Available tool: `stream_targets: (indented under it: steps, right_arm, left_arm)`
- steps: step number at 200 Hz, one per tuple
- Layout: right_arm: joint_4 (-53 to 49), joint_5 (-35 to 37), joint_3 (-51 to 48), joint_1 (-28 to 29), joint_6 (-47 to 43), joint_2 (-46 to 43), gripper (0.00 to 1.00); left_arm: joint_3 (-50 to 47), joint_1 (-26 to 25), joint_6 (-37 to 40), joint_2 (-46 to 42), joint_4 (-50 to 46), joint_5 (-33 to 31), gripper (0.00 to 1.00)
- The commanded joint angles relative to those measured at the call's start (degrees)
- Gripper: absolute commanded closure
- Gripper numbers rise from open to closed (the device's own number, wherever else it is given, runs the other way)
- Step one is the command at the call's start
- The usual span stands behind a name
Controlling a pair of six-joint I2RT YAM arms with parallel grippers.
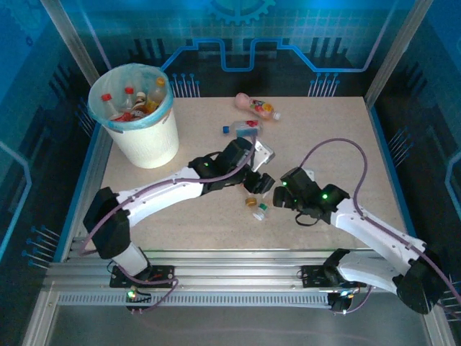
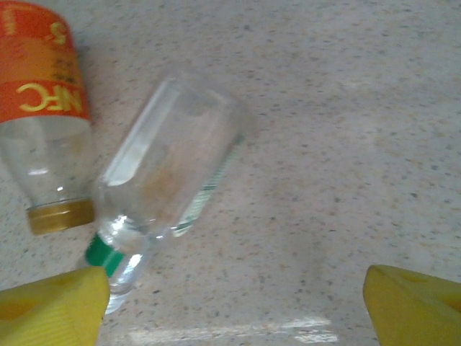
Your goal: Put the plastic bottles in the bin
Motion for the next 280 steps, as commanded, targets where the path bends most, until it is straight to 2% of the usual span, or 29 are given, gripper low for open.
stream_targets:
  steps: [1, 35, 70, 123, 168, 216, 237, 280]
  right_arm:
    - [-1.66, -1.92, -2.36, -4.69, -0.57, -2.72, 0.11]
    - [-3.20, -2.78, -4.18, -11.77, -2.87, -6.47, 0.11]
    - [-4.41, -4.98, -6.26, -18.71, -4.90, -9.17, 0.04]
    - [-3.31, -7.13, -8.94, -20.85, -5.34, -10.48, 0.01]
    - [-1.94, -7.96, -9.62, -21.22, -5.43, -10.26, 0.01]
    - [-1.34, -8.73, -8.92, -21.38, -5.60, -10.51, 0.01]
    - [-1.49, -8.57, -8.66, -21.31, -5.73, -10.96, 0.01]
    - [-2.44, -8.38, -5.52, -21.32, -6.79, -13.17, 0.02]
  left_arm:
    - [4.30, -1.44, -0.93, 4.30, -5.97, 1.45, 0.28]
    - [12.27, -1.63, -2.51, 14.13, -9.63, 1.24, 0.25]
    - [24.05, -1.51, -2.65, 25.45, -16.86, 0.83, 0.22]
    - [32.39, -1.29, -3.47, 34.31, -21.34, -1.04, 0.14]
    - [35.34, -1.18, -3.75, 37.54, -22.54, 1.83, 0.22]
    - [39.71, -0.69, -4.10, 40.41, -24.27, 2.63, 0.40]
    - [40.58, -0.50, -4.23, 39.29, -23.79, 2.66, 0.44]
    - [40.28, 0.04, -4.63, 31.96, -20.40, 3.61, 0.47]
